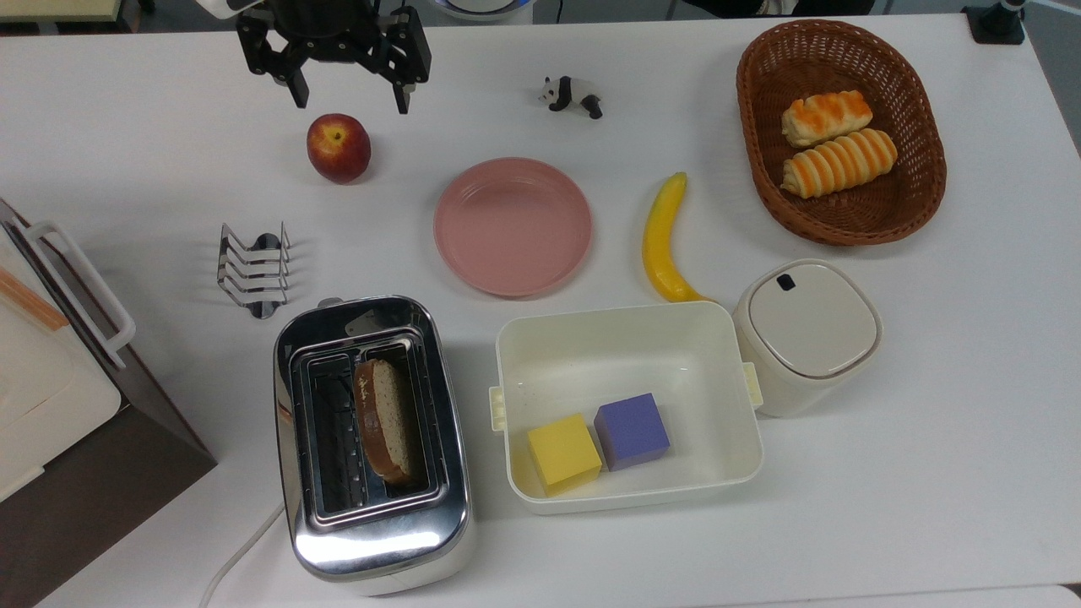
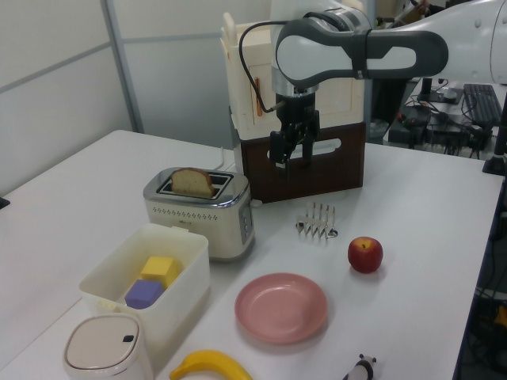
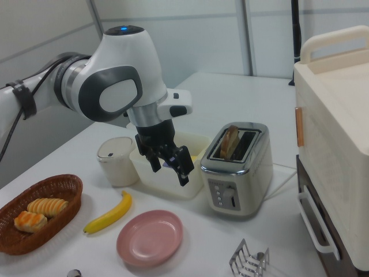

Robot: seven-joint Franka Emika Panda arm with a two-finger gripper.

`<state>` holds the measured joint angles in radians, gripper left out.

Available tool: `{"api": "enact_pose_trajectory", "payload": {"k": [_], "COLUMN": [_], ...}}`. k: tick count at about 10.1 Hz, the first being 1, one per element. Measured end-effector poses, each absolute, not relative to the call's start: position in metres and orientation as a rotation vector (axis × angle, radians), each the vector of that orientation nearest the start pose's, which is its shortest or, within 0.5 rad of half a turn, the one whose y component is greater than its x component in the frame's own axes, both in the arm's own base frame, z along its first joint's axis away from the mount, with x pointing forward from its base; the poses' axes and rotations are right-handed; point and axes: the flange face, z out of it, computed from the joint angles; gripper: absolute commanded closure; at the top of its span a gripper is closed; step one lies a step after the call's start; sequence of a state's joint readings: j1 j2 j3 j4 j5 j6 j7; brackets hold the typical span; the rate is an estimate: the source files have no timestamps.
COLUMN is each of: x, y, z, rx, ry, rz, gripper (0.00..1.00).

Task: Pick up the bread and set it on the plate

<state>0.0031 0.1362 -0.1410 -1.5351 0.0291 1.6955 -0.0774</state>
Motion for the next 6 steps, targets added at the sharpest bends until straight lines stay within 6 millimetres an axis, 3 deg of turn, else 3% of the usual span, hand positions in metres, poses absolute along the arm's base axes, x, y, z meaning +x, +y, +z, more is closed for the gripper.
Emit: {"api": "enact_pose_trajectory", "payload": {"k": [6], "x": [0.6008], "y": [-0.0754], "z": [0.5744], "rx": [-3.134], "ry": [0.071], "rz": [-0.042], "gripper": [0.0]}}
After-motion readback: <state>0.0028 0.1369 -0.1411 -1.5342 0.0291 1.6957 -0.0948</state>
